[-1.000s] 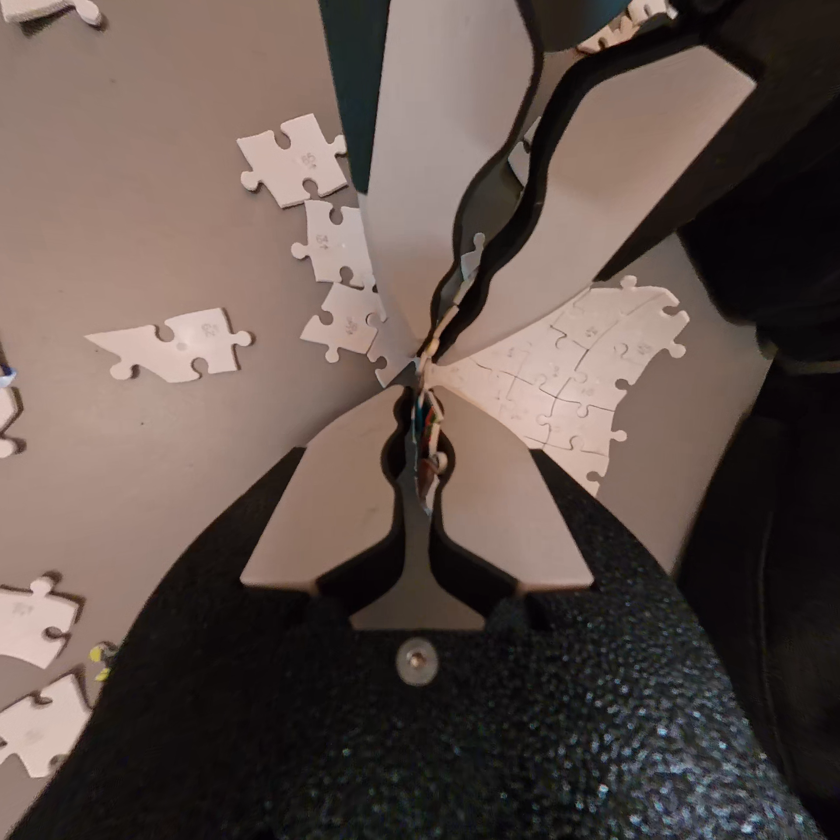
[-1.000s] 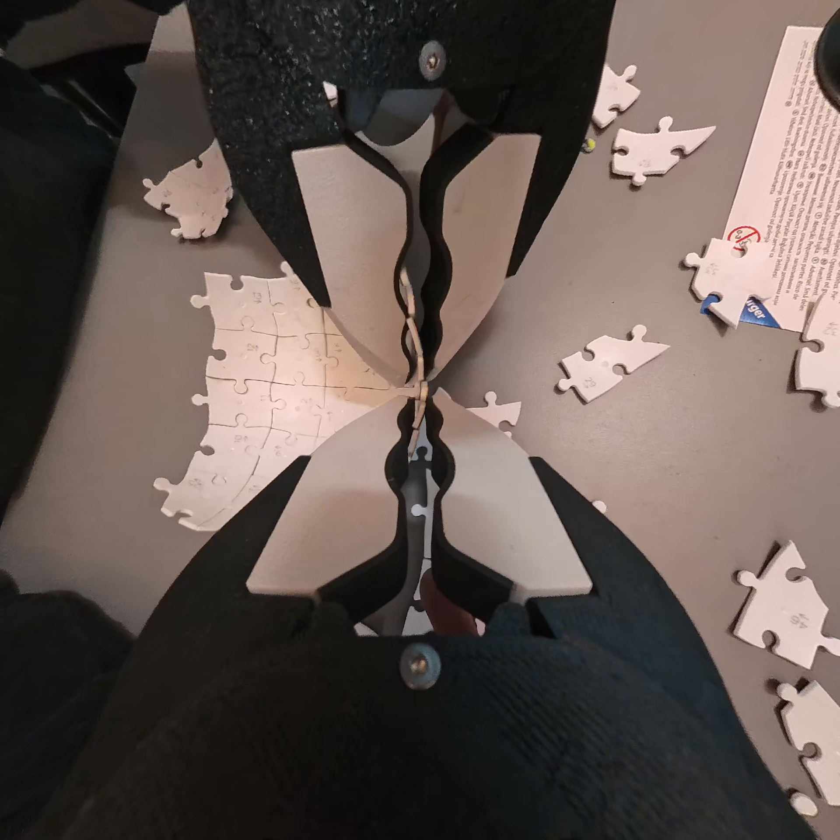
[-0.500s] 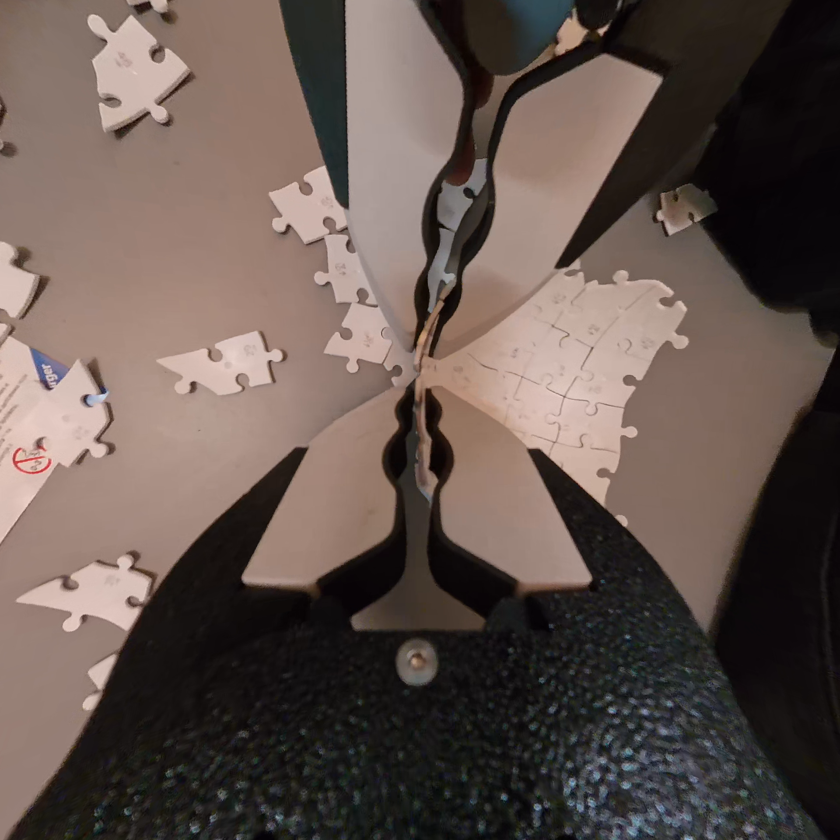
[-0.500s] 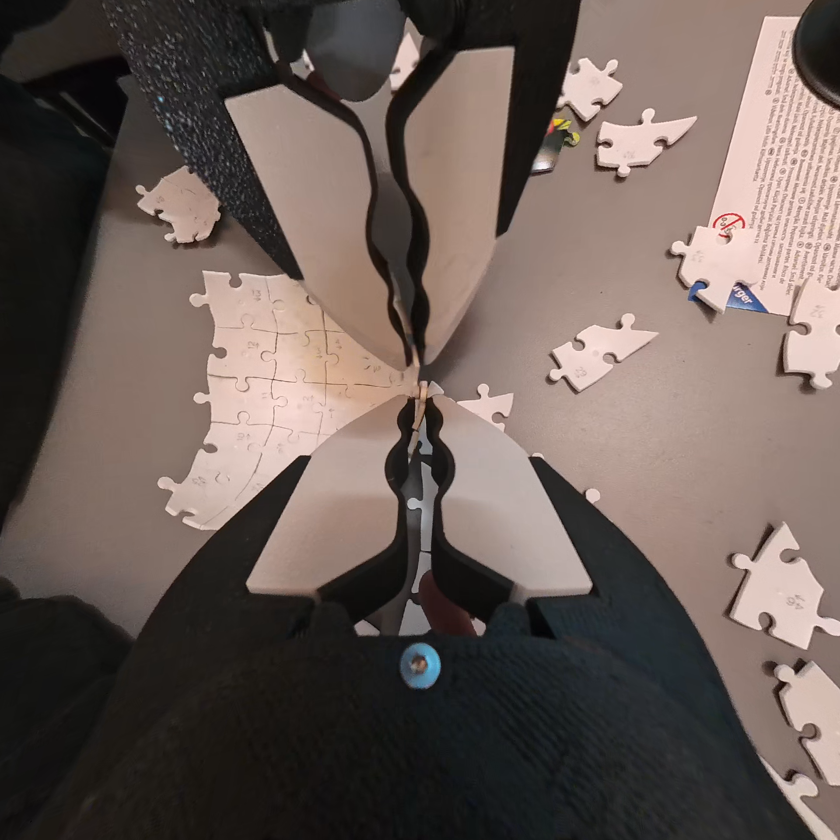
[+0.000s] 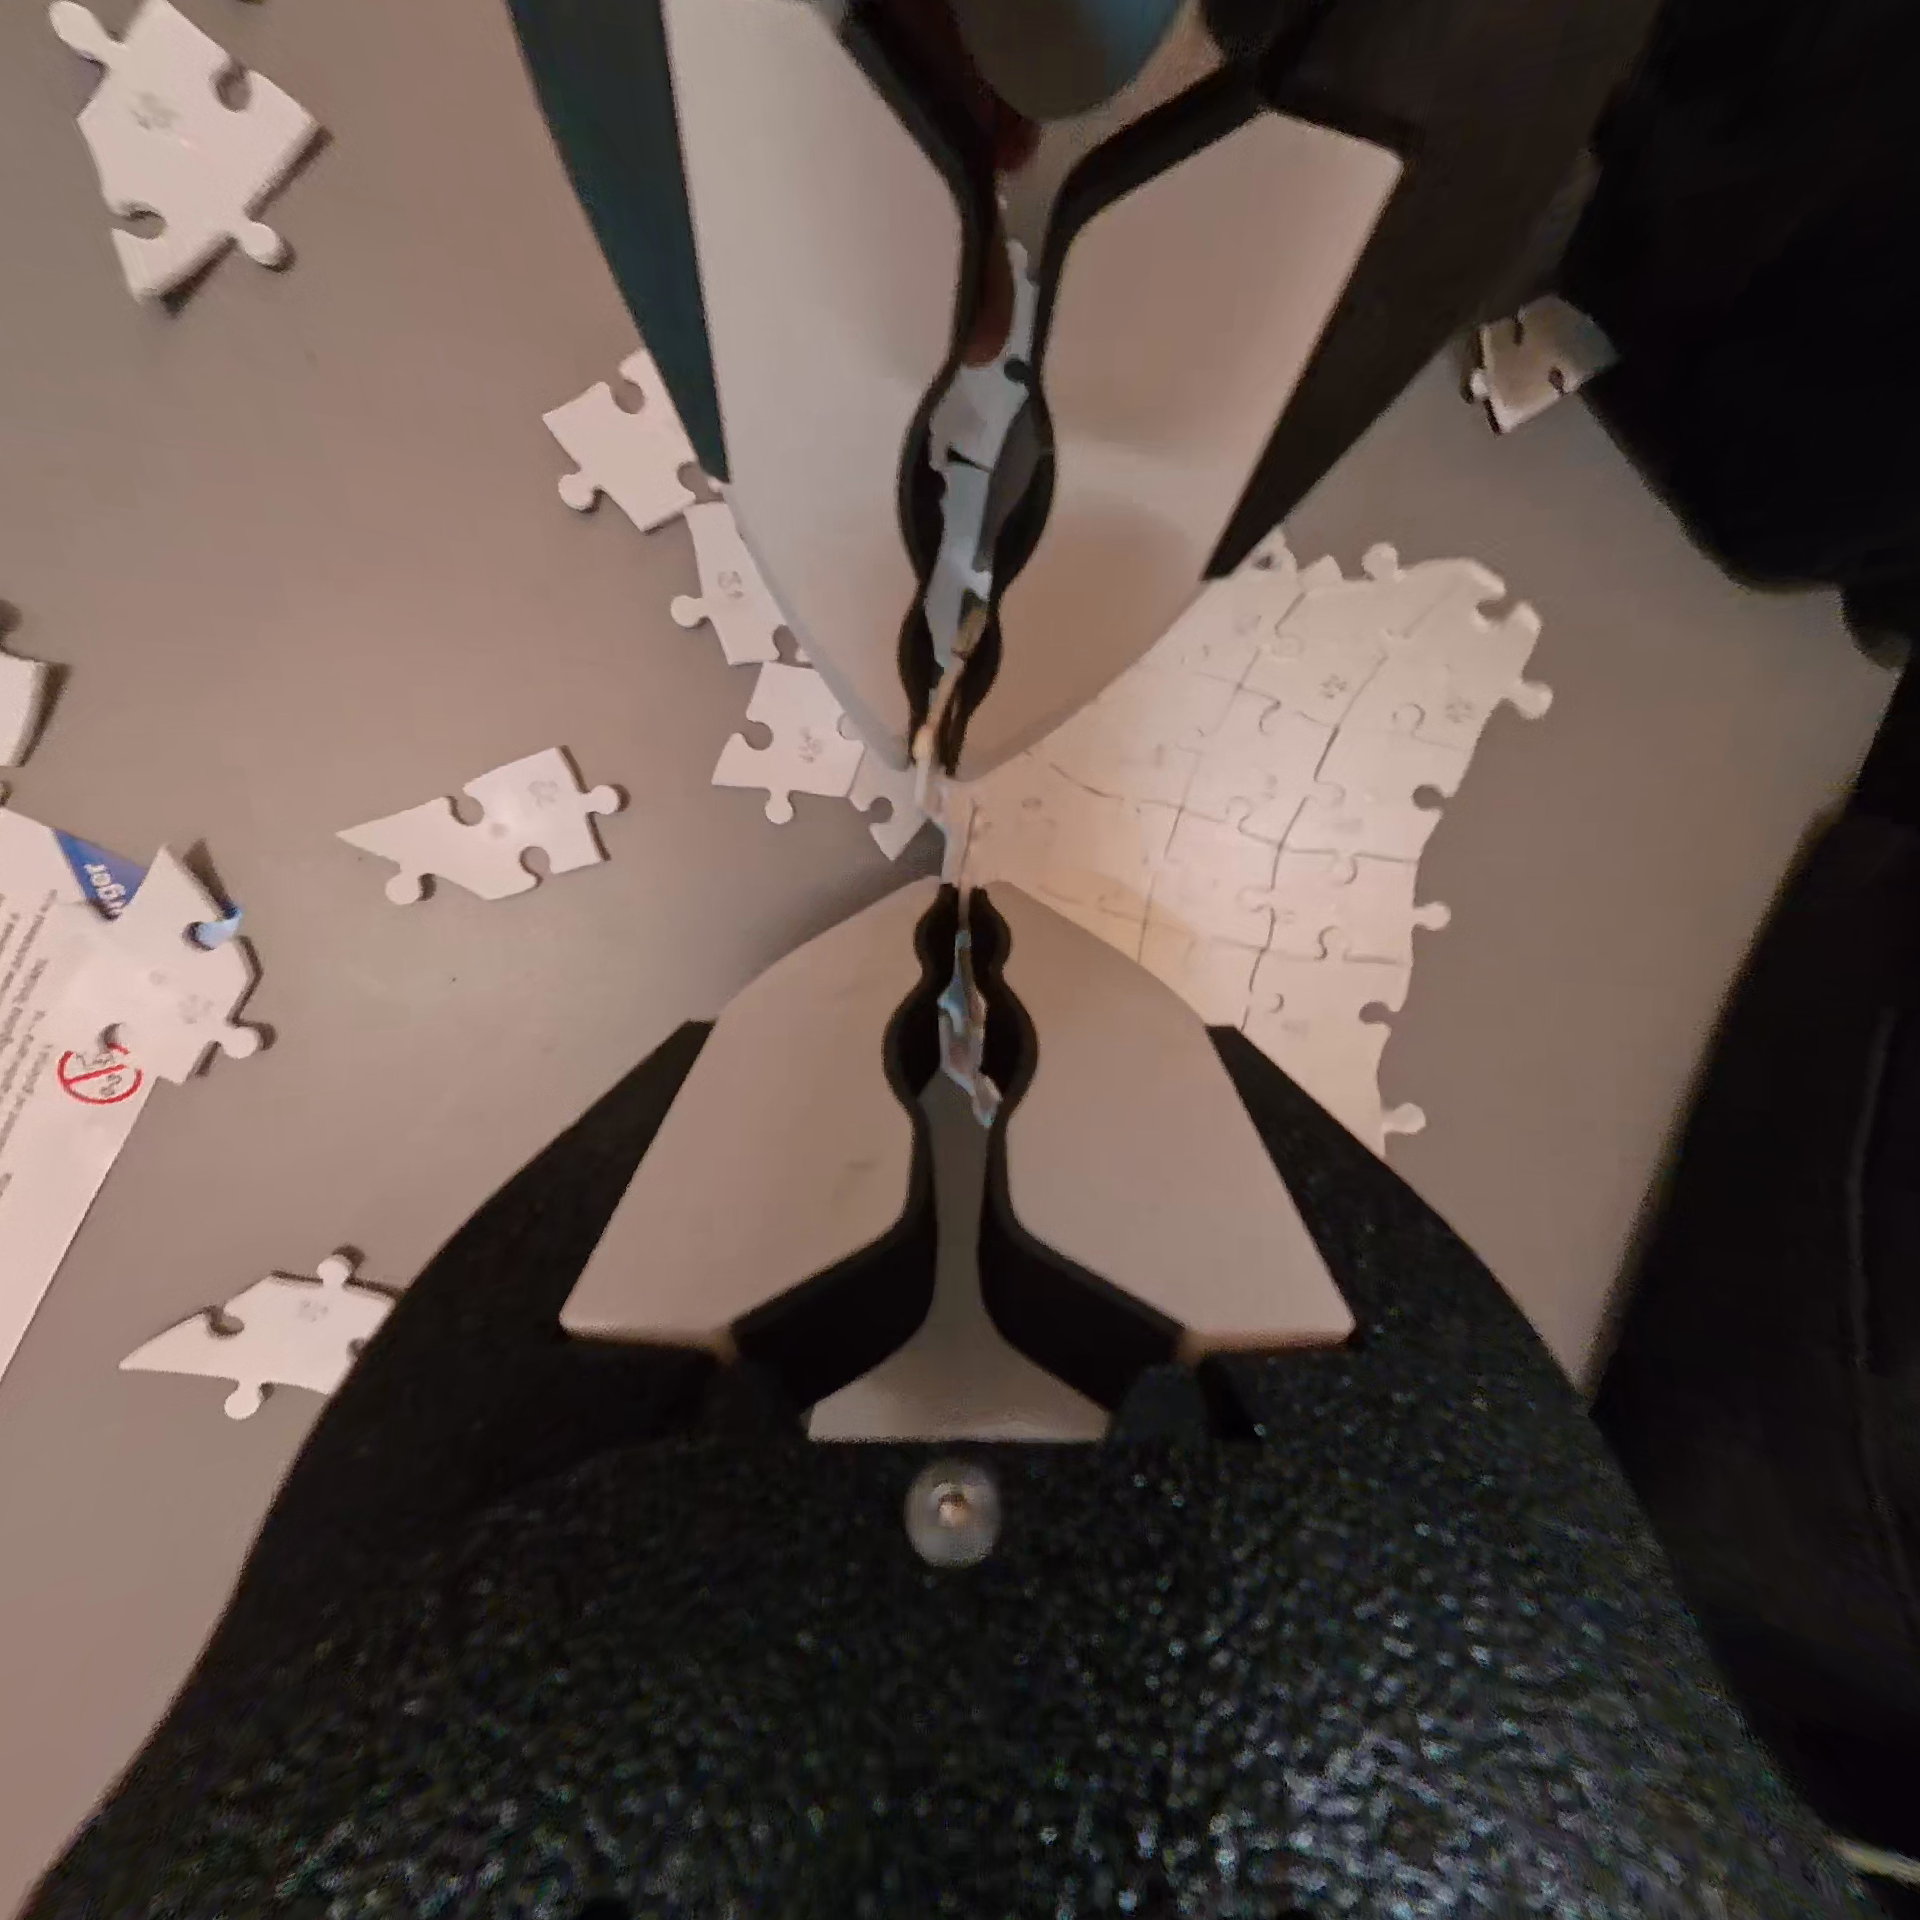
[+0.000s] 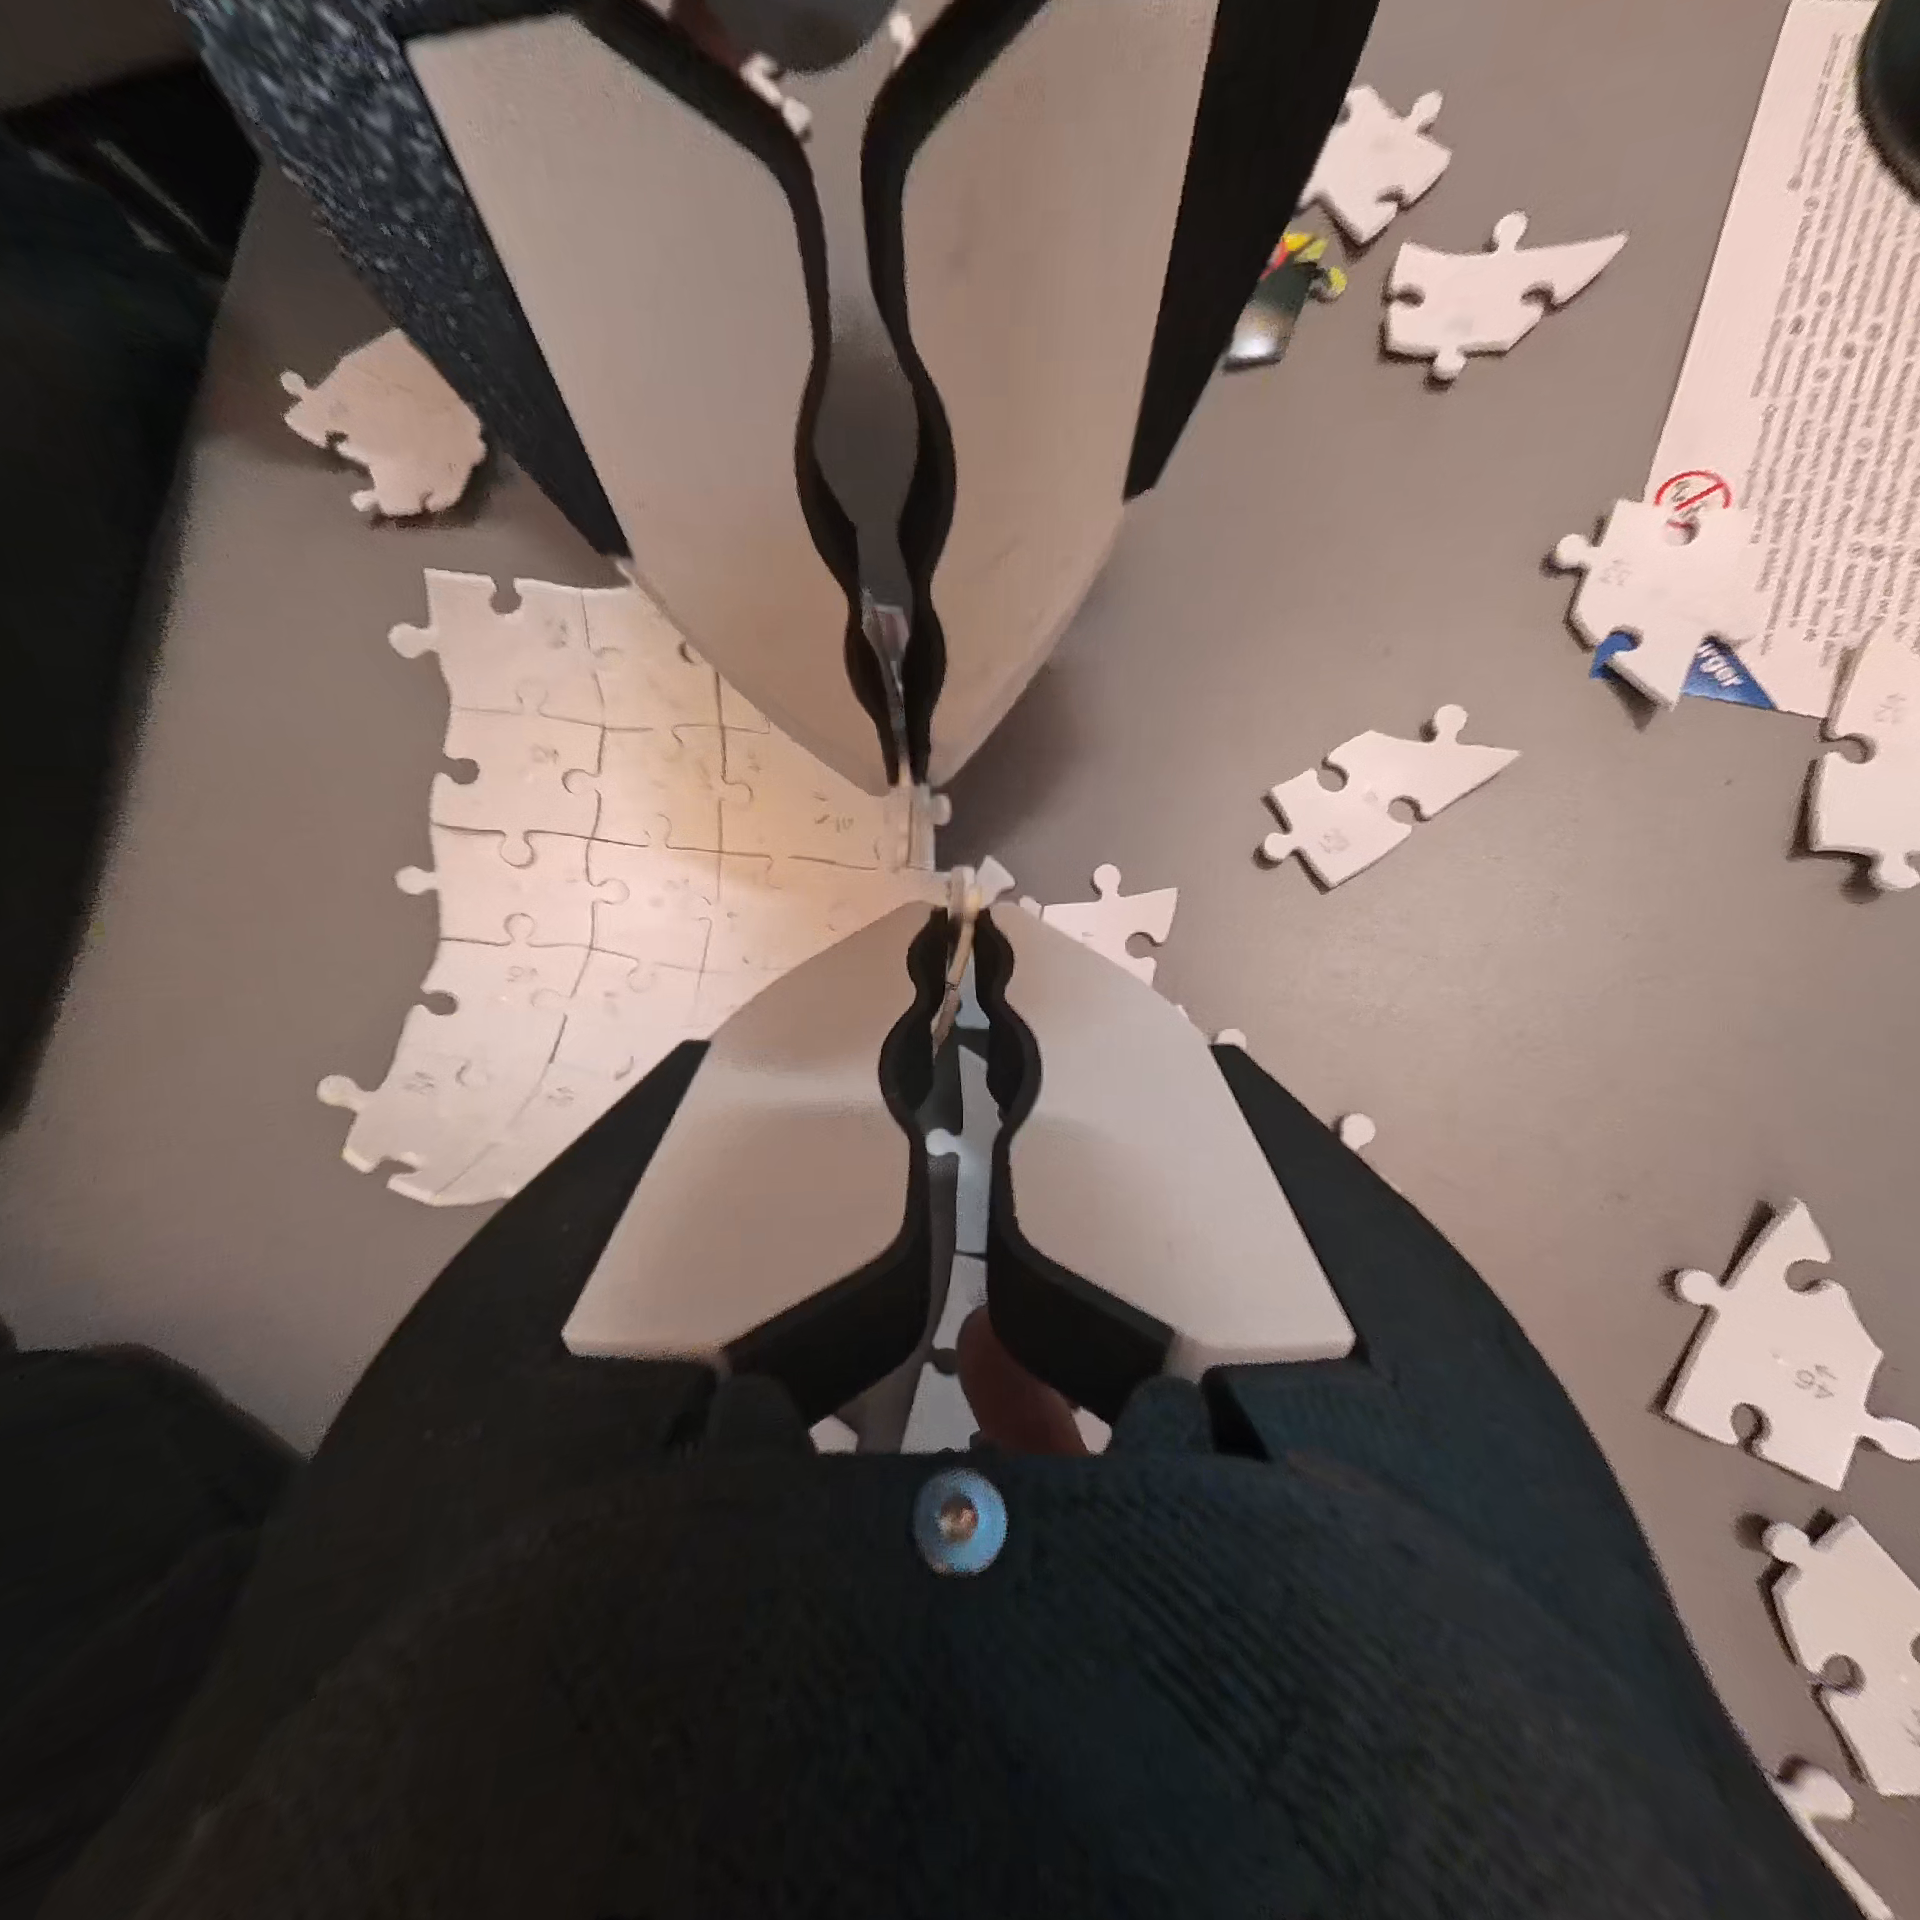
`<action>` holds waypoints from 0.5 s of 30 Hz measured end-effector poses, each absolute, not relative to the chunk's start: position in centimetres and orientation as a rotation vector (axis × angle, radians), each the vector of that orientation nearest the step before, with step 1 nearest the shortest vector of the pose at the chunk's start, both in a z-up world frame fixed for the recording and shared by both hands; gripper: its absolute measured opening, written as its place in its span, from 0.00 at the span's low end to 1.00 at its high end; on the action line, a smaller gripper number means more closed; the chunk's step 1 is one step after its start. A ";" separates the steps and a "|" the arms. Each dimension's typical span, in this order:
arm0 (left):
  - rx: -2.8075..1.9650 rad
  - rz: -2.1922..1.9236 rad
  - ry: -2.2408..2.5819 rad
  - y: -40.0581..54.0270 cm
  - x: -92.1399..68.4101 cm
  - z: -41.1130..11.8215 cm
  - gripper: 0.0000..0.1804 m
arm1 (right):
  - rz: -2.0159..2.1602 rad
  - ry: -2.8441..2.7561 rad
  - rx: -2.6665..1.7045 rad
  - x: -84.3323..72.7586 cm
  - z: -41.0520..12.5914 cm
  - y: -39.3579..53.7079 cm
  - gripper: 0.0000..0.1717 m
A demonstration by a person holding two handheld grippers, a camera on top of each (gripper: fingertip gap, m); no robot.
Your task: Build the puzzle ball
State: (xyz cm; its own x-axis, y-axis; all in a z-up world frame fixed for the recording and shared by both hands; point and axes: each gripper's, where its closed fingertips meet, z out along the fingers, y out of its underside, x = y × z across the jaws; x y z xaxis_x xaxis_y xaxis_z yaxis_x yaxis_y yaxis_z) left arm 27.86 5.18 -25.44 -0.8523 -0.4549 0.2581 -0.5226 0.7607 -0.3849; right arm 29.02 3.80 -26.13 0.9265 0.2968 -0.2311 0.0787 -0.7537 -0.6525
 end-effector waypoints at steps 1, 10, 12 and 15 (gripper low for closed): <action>0.761 0.655 -2.814 5.3 27.7 -25.5 0.01 | 0.435 -0.267 -2.403 28.9 -26.1 3.9 0.03; 0.718 0.573 -2.774 5.7 28.2 -25.9 0.01 | 0.483 -0.190 -2.336 29.1 -25.4 4.7 0.02; 0.717 0.565 -2.755 5.6 28.2 -26.3 0.01 | 0.501 -0.163 -2.340 29.2 -25.6 4.7 0.02; 0.735 0.568 -2.731 5.6 28.3 -26.6 0.01 | 0.506 -0.155 -2.351 29.2 -25.9 4.6 0.02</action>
State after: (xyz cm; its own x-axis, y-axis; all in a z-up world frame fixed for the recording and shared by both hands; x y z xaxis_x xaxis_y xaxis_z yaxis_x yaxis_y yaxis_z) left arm 28.35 5.59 -26.58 -0.8395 -0.4245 0.3392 -0.5245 0.7960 -0.3021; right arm 29.25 4.64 -25.85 0.9158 0.2496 -0.3146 -0.0310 -0.7372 -0.6750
